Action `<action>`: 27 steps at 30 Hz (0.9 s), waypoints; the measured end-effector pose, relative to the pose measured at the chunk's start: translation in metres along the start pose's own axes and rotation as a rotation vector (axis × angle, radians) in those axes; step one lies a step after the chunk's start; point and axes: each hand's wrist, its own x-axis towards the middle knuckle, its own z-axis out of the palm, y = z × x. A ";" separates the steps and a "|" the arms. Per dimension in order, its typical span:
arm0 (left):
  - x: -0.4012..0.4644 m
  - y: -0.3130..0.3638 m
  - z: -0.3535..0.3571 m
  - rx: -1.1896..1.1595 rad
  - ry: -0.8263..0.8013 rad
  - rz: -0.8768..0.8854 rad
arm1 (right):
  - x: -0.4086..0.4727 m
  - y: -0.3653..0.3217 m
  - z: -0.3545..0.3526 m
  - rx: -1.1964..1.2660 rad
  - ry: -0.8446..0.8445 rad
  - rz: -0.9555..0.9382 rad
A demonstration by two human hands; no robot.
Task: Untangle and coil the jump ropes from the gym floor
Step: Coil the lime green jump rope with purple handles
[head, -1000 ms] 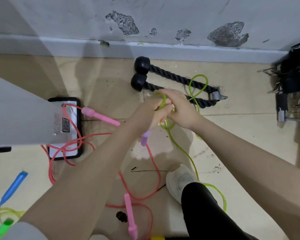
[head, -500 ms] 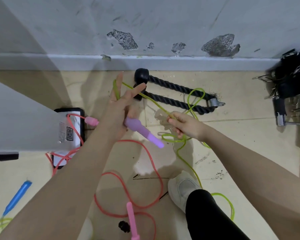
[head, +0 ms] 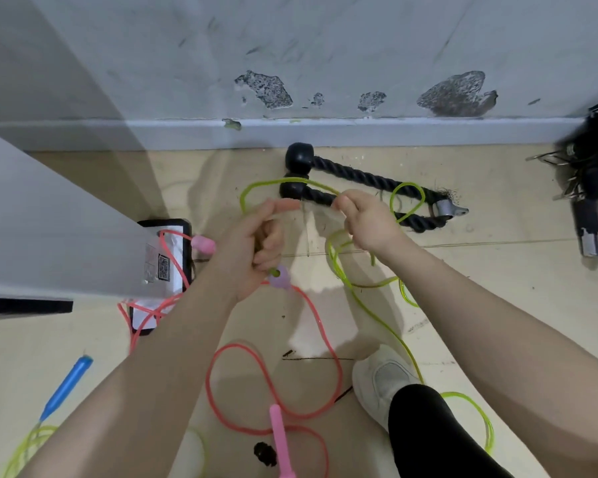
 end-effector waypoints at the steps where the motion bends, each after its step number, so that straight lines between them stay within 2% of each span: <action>1: -0.003 0.001 0.003 0.032 -0.011 0.066 | 0.000 0.007 -0.003 -0.099 -0.015 -0.022; 3: -0.005 0.007 0.011 0.072 -0.012 0.202 | -0.007 0.019 -0.001 -0.283 -0.229 -0.063; 5: -0.001 0.012 0.012 0.120 0.042 0.272 | -0.019 0.027 0.007 -0.341 -0.546 0.023; 7: 0.005 0.012 0.002 0.179 0.139 0.318 | -0.026 0.025 0.011 -0.463 -0.758 0.036; 10: 0.013 0.006 -0.026 0.375 0.402 0.324 | -0.036 0.003 0.006 -0.568 -0.914 -0.088; 12: 0.011 -0.005 -0.039 0.552 0.471 0.248 | -0.049 -0.022 0.004 -0.621 -0.967 -0.223; 15: 0.005 -0.021 -0.036 0.568 0.375 0.155 | -0.058 -0.061 -0.006 -0.475 -0.857 -0.445; 17: 0.001 -0.025 -0.026 0.557 0.316 0.100 | -0.052 -0.079 -0.018 -0.282 -0.638 -0.596; 19: -0.003 -0.021 -0.017 0.540 0.217 0.056 | -0.039 -0.081 -0.025 -0.157 -0.357 -0.639; 22: -0.006 -0.004 0.004 0.362 -0.058 -0.049 | -0.022 -0.070 -0.021 0.040 -0.060 -0.536; 24: -0.011 0.012 0.018 0.278 -0.251 -0.145 | -0.017 -0.062 -0.014 0.208 0.061 -0.400; 26: -0.017 0.023 0.023 0.302 -0.438 -0.164 | -0.015 -0.055 -0.011 0.290 0.068 -0.311; 27: -0.021 0.027 0.024 0.336 -0.530 -0.138 | -0.017 -0.052 -0.009 0.257 0.014 -0.311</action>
